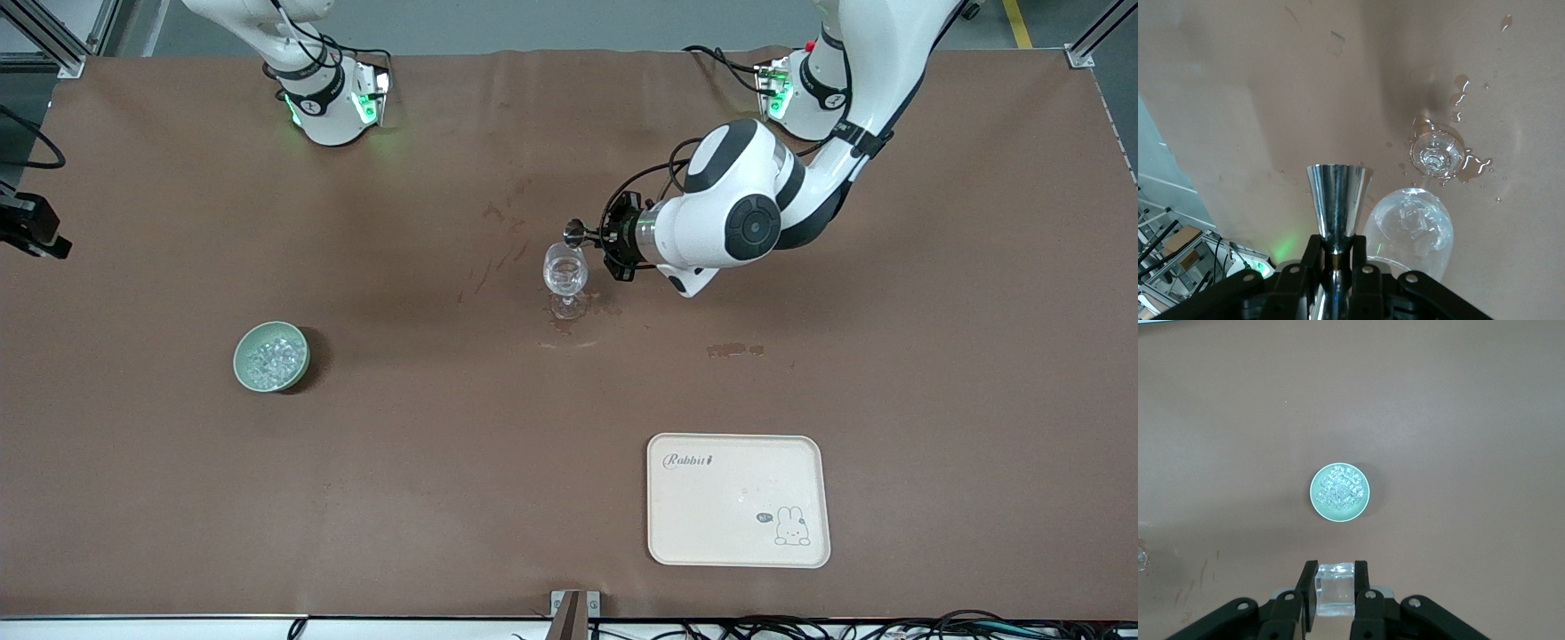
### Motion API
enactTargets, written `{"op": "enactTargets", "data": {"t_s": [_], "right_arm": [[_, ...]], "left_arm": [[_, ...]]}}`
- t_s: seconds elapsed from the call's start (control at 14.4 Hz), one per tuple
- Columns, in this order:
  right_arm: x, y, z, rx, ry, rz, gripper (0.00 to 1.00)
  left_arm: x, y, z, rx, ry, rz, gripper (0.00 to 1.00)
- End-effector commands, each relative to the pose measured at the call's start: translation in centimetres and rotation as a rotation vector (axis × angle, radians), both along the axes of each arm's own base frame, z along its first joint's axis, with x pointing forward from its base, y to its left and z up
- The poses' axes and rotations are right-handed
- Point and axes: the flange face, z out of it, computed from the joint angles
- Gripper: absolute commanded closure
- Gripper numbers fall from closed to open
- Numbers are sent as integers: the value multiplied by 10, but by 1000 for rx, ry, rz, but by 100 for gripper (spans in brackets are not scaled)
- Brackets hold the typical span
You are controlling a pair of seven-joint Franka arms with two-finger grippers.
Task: Pour wine and add ice with both arms
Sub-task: 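Tilt the jigger to pour into the wine glass with the left gripper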
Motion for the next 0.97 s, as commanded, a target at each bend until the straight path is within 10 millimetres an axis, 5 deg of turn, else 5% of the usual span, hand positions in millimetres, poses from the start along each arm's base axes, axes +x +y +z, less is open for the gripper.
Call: {"op": "enactTargets", "data": {"t_s": [0.0,0.9], "right_arm": [[-3,5,1,1,-9,18,99],[-4,6,0,3,-5,18,99]], "left_arm": [[5,-6,-1,59,-6,32,100],[6,-21,-3,210,27,57,100]]}}
